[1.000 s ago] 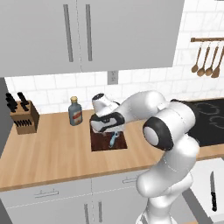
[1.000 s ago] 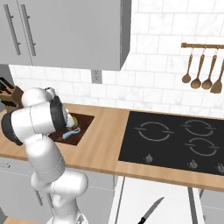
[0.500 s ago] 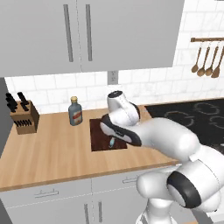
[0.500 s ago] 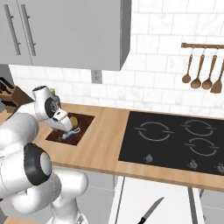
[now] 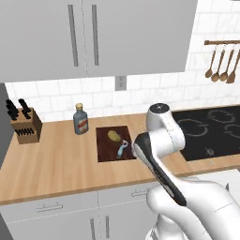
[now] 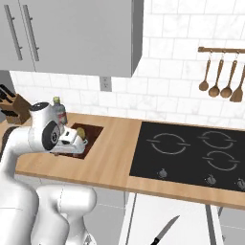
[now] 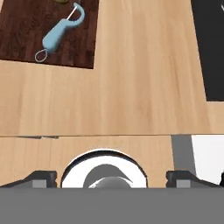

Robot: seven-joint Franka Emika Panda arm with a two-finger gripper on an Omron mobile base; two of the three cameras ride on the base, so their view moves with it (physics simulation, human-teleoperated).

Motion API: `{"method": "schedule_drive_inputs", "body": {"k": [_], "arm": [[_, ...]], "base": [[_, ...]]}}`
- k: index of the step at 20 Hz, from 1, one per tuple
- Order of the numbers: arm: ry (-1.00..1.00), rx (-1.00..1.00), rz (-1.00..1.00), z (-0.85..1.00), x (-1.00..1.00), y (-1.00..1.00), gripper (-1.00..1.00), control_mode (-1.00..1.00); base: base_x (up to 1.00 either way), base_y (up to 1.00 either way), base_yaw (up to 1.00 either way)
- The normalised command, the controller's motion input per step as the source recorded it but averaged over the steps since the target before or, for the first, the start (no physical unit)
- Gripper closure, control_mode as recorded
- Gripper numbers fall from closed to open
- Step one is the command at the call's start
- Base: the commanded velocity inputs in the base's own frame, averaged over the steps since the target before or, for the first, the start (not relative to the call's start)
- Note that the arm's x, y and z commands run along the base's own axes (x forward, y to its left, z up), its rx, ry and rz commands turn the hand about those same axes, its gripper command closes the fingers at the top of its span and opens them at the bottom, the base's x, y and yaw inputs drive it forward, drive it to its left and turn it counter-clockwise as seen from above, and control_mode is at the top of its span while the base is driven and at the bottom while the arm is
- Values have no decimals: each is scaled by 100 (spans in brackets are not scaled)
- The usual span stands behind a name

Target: Place the appropriate cutting tool for cutting the potato skin on the cutting board.

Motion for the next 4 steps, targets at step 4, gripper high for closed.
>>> {"method": "schedule_drive_inputs", "body": {"k": [4], "arm": [[-2,0,31,61,-100,-34,-100,-100]], "base": [[0,0,0]]}}
